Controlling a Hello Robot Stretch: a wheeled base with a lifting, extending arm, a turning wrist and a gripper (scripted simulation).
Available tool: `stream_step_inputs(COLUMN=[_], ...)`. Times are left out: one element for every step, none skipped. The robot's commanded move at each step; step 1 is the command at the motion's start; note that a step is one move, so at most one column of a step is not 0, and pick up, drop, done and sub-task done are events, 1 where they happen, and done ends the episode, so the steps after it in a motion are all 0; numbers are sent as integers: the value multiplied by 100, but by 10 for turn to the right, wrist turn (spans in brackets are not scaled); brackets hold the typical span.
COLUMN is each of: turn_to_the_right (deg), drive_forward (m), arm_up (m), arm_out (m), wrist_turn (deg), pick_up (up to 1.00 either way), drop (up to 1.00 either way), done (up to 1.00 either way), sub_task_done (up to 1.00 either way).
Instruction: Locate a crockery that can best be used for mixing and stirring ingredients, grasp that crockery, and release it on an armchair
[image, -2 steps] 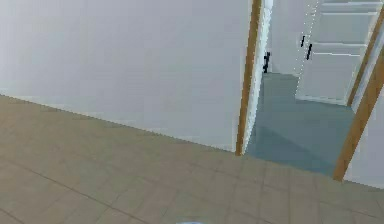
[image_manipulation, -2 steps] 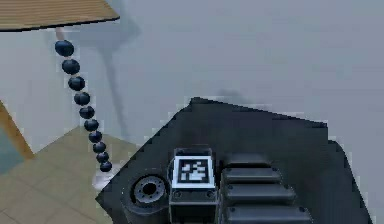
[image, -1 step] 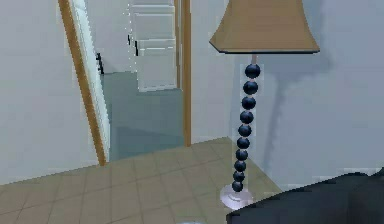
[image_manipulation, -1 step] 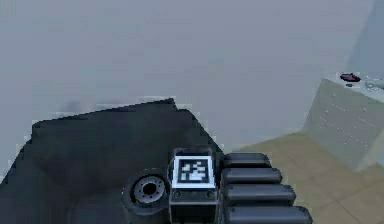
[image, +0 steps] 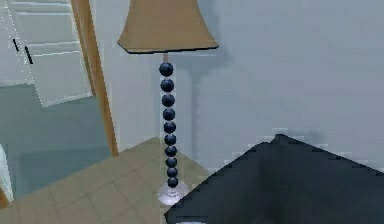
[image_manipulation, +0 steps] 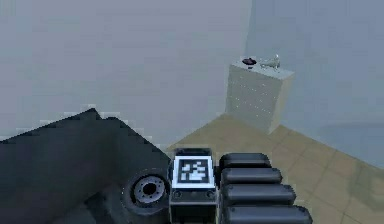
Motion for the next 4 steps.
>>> stream_step_inputs(turn_to_the_right=[0, 60, -60, 0], drive_forward=[10, 0, 0, 0], arm_up=[0, 0, 0, 0], arm_out=[0, 0, 0, 30], wrist_turn=[0, 0, 0, 0], pick_up=[0, 0, 0, 0], drop=[0, 0, 0, 0], done=[0, 0, 0, 0], sub_task_done=[0, 0, 0, 0])
